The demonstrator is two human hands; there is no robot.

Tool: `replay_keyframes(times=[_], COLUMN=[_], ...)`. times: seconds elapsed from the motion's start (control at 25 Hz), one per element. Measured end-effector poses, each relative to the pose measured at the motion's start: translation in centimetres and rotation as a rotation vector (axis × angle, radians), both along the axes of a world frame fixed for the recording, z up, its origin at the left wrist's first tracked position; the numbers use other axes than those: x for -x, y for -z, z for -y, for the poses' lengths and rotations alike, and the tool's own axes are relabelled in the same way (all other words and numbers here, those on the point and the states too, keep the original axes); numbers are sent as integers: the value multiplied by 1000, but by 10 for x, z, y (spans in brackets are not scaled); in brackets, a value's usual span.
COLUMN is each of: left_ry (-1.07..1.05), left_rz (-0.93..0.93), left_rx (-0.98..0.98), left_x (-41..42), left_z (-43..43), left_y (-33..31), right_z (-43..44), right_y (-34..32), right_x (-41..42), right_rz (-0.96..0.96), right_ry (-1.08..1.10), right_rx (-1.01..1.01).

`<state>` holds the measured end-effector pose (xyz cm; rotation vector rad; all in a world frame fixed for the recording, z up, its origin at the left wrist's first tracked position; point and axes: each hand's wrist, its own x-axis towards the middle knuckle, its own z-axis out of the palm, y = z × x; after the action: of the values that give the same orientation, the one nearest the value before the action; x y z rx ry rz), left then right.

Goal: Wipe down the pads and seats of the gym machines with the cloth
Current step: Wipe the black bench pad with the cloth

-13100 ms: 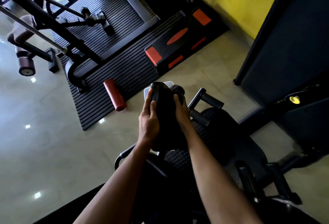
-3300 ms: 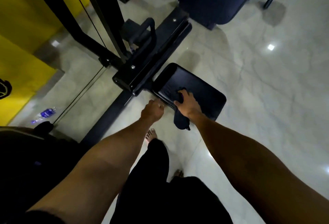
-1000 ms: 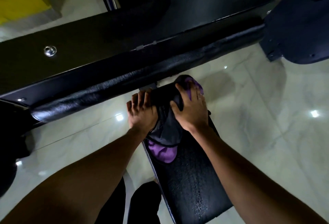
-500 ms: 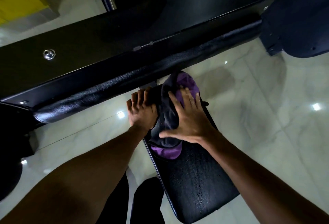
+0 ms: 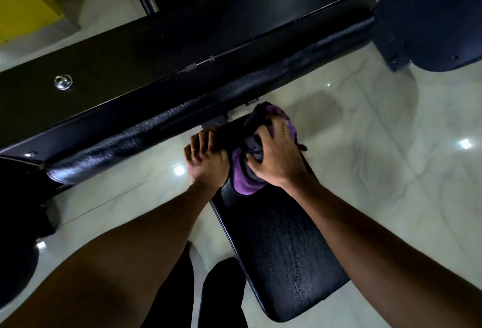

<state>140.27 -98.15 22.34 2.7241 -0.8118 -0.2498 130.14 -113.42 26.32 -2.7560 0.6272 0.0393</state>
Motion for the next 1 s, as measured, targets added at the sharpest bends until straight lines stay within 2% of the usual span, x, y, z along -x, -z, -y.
replay_keyframes(times=[0.08,0.2,0.24,0.36,0.44,0.56,0.64,0.72,0.8,0.88,0.96,1.0], left_ry=[9,-6,-8,6,7,-7,9,-9,-32,-22,-18,-17], left_rz=[22,20,4,8,-24,-23,16,40,39,17,2,-3], left_rx=[11,19,17,-8,-52,-46,-1,36,73,49,16,4], left_x=[0,0,-1,1,0,-1,2,2,3,3,1,-1], left_z=[0,-1,-1,-2,-2,0,-3,-2,-2,-2,-1,-1], left_y=[3,6,6,8,8,7,7,8,8,6,6,6], right_z=[-9,11,22,30,-6,-42,-28,-1,25,33,19,9], right_y=[7,9,11,16,18,17,14,16,19,18,12,11], right_x=[-14,-50,-54,-16,27,26,-14,-49,-55,-35,1,24], right_rz=[-61,-147,-126,42,94,45,-36,-111,-29,37,7,-8], right_ry=[-78,-195,-149,204,262,56,-97,-154,-21,180,357,421], right_rx=[-130,-143,-145,-249,-208,-176,-159,-72,-57,-211,-313,-284])
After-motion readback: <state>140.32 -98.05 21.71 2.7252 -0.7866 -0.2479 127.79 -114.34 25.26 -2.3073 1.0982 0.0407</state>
